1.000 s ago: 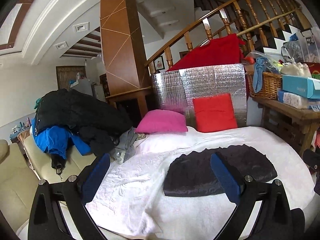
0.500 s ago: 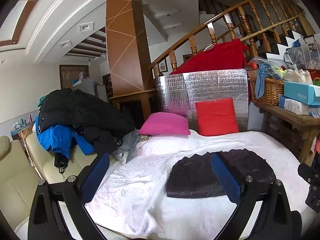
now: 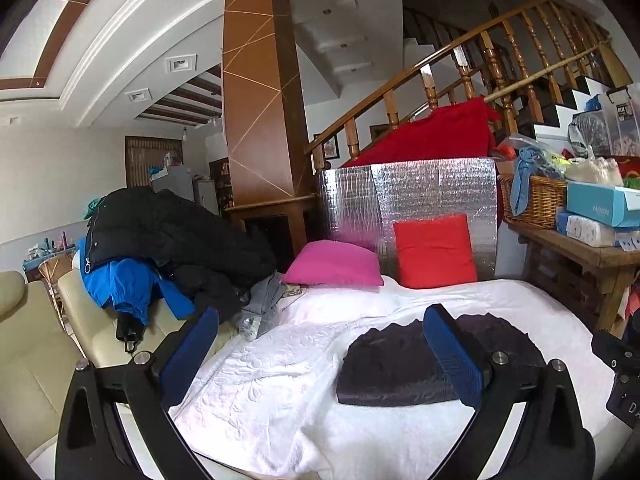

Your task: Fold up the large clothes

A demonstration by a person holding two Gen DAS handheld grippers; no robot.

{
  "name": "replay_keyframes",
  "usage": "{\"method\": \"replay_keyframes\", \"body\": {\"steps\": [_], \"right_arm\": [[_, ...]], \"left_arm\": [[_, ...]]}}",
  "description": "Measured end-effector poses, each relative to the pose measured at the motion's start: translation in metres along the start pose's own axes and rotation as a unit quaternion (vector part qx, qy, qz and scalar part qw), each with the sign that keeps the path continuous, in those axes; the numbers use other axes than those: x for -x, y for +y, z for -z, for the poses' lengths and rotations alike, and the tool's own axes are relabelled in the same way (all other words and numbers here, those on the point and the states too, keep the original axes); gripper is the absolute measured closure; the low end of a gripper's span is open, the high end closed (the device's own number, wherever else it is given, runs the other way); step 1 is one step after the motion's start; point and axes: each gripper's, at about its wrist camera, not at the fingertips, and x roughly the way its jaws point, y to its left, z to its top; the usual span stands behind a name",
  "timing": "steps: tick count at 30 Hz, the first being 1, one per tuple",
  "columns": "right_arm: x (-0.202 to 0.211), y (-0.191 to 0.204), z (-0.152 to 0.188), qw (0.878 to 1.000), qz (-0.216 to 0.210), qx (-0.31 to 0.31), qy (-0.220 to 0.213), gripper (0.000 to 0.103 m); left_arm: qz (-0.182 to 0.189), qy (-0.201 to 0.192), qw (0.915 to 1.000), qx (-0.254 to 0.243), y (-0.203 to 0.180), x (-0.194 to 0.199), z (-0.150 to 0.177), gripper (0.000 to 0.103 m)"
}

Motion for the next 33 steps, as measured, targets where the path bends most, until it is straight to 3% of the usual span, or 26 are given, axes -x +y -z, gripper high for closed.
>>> {"method": "replay_keyframes", "body": {"steps": [15, 33], "right_arm": [[0.028, 0.003, -0.008, 1.000, 0.000, 0.006, -0.025, 0.030], [0.029, 0.007, -0.008, 1.000, 0.003, 0.011, -0.026, 0.030]], "left_arm": [[0.002, -0.027, 0.9996, 0.005, 0.011, 0.021, -0.012, 0.000], [0.003, -0.026, 0.9997, 0.000, 0.010, 0.022, -0.013, 0.000]]}}
